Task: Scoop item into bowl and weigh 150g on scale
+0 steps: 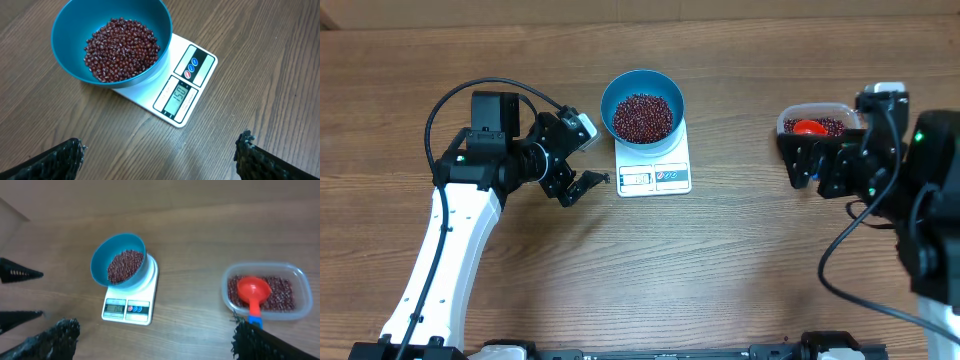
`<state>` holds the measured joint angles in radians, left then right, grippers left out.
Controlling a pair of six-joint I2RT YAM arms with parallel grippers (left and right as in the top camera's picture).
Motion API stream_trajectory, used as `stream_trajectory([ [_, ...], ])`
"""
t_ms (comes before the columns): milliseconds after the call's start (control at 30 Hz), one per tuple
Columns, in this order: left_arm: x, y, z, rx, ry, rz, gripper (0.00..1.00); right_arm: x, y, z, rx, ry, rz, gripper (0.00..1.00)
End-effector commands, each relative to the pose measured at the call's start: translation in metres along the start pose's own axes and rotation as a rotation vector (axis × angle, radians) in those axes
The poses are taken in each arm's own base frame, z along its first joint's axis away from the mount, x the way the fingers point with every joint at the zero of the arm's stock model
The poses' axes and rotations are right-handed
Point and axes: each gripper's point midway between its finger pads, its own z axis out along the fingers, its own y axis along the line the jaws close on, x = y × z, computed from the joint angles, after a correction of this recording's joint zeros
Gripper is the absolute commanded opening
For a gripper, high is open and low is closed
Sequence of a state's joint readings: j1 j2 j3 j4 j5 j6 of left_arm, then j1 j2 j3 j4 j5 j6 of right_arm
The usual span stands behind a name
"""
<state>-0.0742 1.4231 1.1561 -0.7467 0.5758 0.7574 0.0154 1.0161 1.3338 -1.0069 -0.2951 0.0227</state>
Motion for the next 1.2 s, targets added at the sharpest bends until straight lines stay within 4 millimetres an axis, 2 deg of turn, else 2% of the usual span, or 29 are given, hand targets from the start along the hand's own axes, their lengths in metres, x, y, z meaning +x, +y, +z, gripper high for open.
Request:
stream_trajectory([
  [0, 0.000, -0.003, 0.000, 0.012, -0.009, -0.017, 1.00, 0.012, 0.002, 0.007, -0.010, -0.034, -0.033, 1.00],
  [167, 0.000, -0.003, 0.000, 0.012, -0.009, -0.017, 1.00, 0.022, 0.004, 0.018, -0.027, -0.129, -0.078, 1.00],
  [300, 0.000, -0.003, 0.000, 0.012, -0.009, -0.017, 0.99, 0.027, 0.003, 0.020, -0.026, -0.200, -0.102, 1.00],
  [767, 0.000, -0.003, 0.000, 0.012, -0.009, -0.017, 1.00, 0.029, -0.002, -0.002, 0.011, -0.404, -0.142, 1.00],
  [1167, 0.000, -0.003, 0.000, 0.012, -0.009, -0.017, 0.99, 0.035, -0.003, -0.006, 0.010, -0.469, -0.155, 1.00],
])
